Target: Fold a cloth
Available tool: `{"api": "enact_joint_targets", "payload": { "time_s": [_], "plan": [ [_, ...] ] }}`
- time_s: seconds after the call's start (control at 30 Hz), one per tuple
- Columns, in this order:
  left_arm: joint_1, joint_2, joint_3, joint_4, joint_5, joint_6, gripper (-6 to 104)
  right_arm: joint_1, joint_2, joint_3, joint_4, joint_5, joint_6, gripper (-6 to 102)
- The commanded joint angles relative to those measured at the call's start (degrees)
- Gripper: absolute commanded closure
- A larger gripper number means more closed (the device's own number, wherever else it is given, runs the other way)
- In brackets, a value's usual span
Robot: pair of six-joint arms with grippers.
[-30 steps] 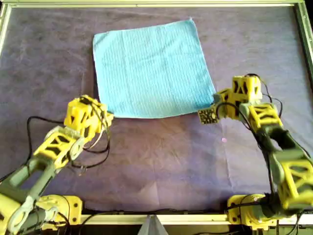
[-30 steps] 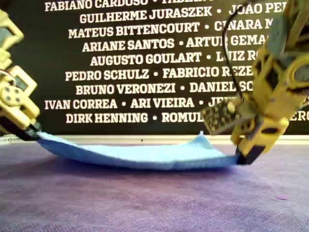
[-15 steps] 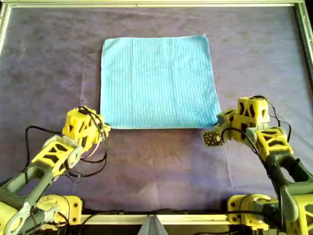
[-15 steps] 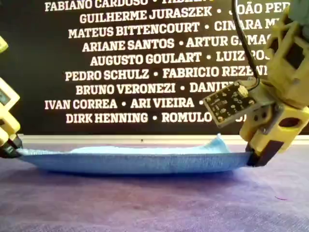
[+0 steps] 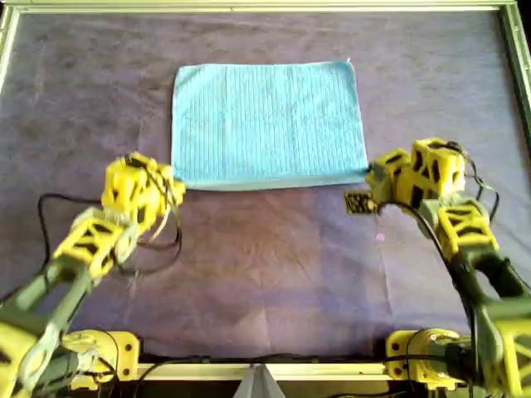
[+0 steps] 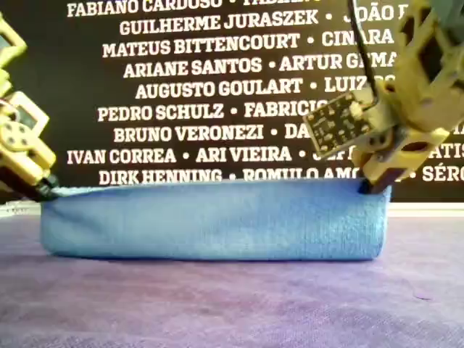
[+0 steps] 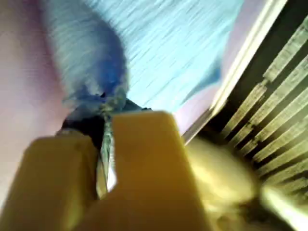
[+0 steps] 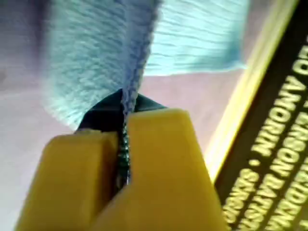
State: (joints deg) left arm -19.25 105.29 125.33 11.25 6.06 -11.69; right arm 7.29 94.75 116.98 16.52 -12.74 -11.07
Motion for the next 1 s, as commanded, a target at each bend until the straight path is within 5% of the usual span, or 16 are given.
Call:
{"api": "enact_joint_targets", "payload": {
  "time_s": [0.0, 0.1, 0.63, 0.97],
  "plan": [
    [5.3, -10.1, -16.3, -1.3, 0.1, 0.4, 99, 0.0, -7.6, -10.0, -10.6, 0.2, 0.35, 98],
    [7.4, -21.7, -28.0, -1.3, 0.5, 0.4, 99, -0.4, -17.6, -18.5, -17.0, -0.1, 0.26, 98],
    [7.5, -57.3, -79.1, -1.2, -0.4, 0.4, 99, -0.8, -61.9, -75.4, -23.6, -0.6, -0.44, 98],
    [7.5, -67.8, -91.0, -1.2, -0.4, 12.1, 98, -0.7, -78.8, -100.4, -23.6, 0.2, -0.53, 95]
  ]
}}
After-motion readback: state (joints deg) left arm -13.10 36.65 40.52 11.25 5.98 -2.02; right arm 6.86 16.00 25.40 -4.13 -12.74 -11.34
